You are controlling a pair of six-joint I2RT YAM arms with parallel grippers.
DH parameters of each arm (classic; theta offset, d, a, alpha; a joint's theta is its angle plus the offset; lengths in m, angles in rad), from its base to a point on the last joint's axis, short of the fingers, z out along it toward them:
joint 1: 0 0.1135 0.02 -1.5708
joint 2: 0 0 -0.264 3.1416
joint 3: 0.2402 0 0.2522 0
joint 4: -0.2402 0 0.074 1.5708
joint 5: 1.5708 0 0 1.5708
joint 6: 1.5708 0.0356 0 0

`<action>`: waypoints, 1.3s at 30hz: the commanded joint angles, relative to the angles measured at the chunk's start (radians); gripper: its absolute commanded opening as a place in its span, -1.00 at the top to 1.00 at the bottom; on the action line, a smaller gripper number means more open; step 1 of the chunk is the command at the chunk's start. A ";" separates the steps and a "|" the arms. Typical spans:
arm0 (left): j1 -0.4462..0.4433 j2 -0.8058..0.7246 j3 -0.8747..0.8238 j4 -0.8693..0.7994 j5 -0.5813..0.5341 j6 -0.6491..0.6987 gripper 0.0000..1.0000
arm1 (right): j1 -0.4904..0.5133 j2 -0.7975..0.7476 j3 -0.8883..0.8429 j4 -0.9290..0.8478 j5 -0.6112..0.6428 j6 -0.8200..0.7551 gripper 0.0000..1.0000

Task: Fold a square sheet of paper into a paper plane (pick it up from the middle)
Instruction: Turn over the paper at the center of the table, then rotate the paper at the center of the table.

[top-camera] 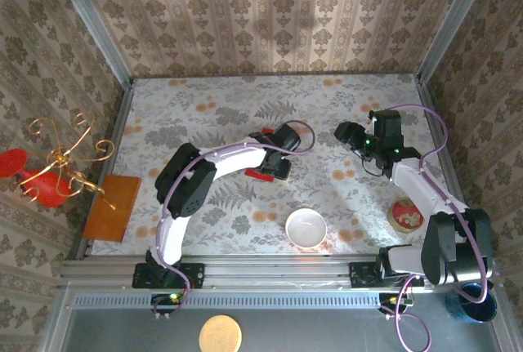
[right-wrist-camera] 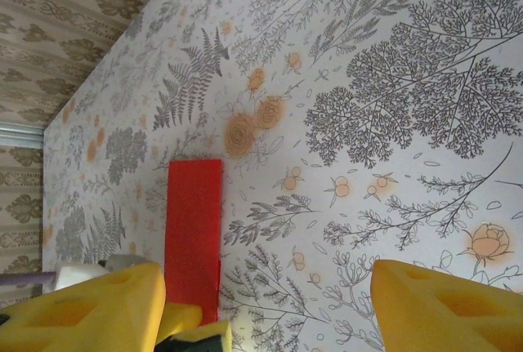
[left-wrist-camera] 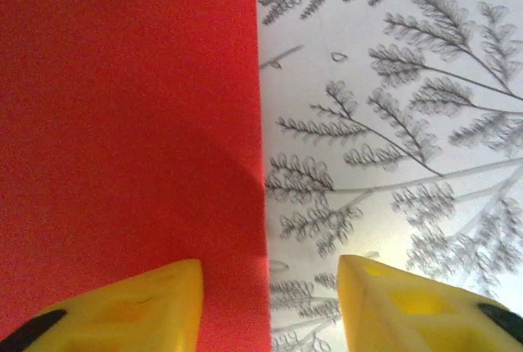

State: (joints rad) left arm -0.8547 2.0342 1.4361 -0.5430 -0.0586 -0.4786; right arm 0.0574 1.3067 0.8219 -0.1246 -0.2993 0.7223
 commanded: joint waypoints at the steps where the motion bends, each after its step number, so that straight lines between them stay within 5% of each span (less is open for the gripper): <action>1: 0.054 -0.124 -0.063 0.144 0.179 -0.053 -0.08 | 0.034 0.032 0.023 -0.017 -0.028 0.030 -0.37; 5: 0.122 -0.210 -0.145 0.218 0.258 -0.081 -0.17 | 0.112 0.119 0.053 -0.024 -0.034 0.043 -0.31; 19: 0.331 -0.457 -0.477 0.313 0.243 -0.205 -0.56 | 0.465 0.534 0.332 0.021 -0.051 0.122 0.20; 31: 0.336 -0.493 -0.502 0.307 0.258 -0.168 -1.00 | 0.499 0.734 0.495 -0.104 -0.043 0.064 0.23; 39: 0.336 -0.509 -0.510 0.300 0.246 -0.153 -1.00 | 0.483 0.752 0.476 -0.226 -0.089 -0.153 0.27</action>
State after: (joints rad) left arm -0.5171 1.5452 0.9352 -0.2344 0.1841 -0.6540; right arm 0.5461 2.0460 1.3083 -0.2253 -0.3649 0.7052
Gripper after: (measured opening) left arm 0.999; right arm 0.367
